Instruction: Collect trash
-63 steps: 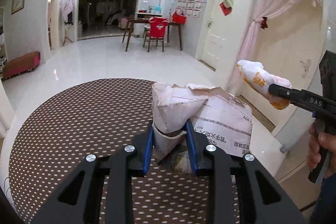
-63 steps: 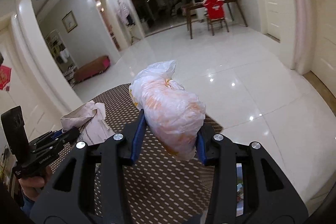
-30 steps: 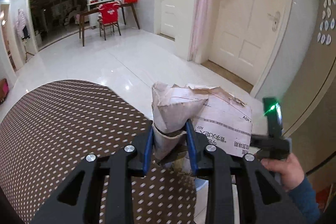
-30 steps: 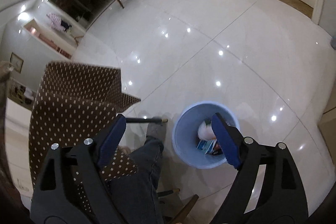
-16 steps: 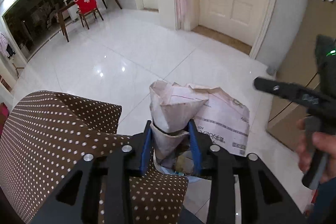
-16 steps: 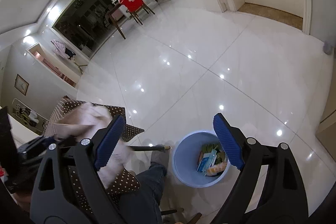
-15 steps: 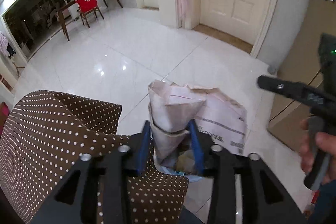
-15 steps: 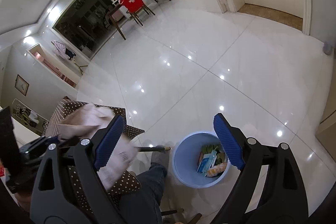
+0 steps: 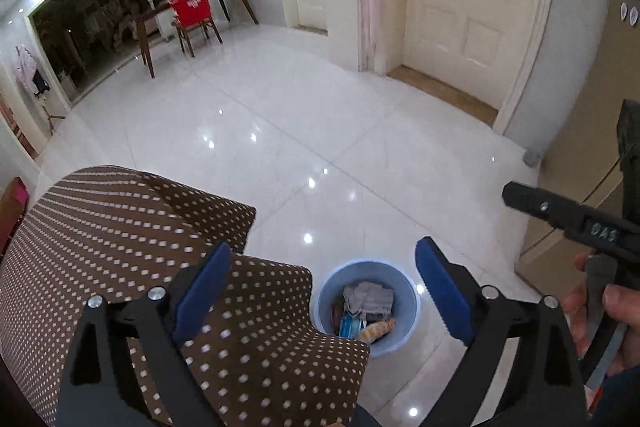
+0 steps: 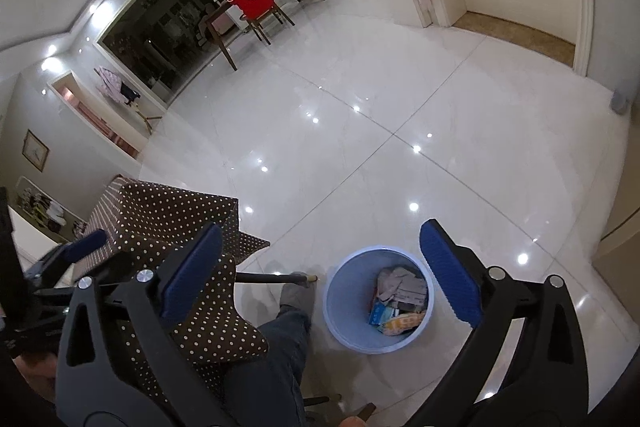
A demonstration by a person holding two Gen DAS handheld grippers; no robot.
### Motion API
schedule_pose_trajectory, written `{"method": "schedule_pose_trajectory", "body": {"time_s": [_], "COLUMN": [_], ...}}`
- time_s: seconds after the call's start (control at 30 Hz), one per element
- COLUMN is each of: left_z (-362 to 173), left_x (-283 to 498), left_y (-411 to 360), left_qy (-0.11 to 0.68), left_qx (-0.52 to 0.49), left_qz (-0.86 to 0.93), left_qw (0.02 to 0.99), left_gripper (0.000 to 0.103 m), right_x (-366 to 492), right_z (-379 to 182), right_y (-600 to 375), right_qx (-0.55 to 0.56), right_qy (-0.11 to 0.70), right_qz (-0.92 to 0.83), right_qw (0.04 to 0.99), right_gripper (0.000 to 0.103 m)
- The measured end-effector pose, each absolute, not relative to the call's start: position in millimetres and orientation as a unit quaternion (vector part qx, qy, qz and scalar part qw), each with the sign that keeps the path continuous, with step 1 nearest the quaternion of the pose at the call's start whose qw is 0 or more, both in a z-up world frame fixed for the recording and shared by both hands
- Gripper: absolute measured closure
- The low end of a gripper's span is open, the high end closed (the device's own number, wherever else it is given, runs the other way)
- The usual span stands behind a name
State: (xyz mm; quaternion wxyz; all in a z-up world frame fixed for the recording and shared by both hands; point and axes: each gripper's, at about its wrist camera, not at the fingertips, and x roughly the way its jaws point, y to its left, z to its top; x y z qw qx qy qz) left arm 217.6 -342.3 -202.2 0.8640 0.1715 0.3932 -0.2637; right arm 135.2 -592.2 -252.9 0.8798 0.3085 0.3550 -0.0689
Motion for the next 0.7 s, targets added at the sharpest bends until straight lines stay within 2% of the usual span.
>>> {"method": "schedule_pose_trajectory", "body": {"time_s": [0.27,0.37,0.7], "left_z": [-159.8,-140.9,-90.4], "left_x": [185.4,169.9,127.6], "left_y": [-300.7,-272.9,-198.2], "left_qy": [0.331,0.286,0.222], "left_qx": [0.140,0.111,0.090], "left_qz": [-0.243,-0.231,-0.176], "left_qw": [0.901,0.923,0.955], "left_gripper": [0.009,0.009,0.005], "right_x": [126.4,119.8,103.5], "right_z": [-210.2,-185.5,-97.3], "right_y": [-557.1,-537.0,-437.9], "right_qx": [0.272,0.253,0.163], "right_qy": [0.333,0.319,0.271], "right_qz": [-0.063,-0.054,-0.022], "right_qw": [0.900,0.912,0.948], "right_gripper": [0.006,0.006,0.006]}}
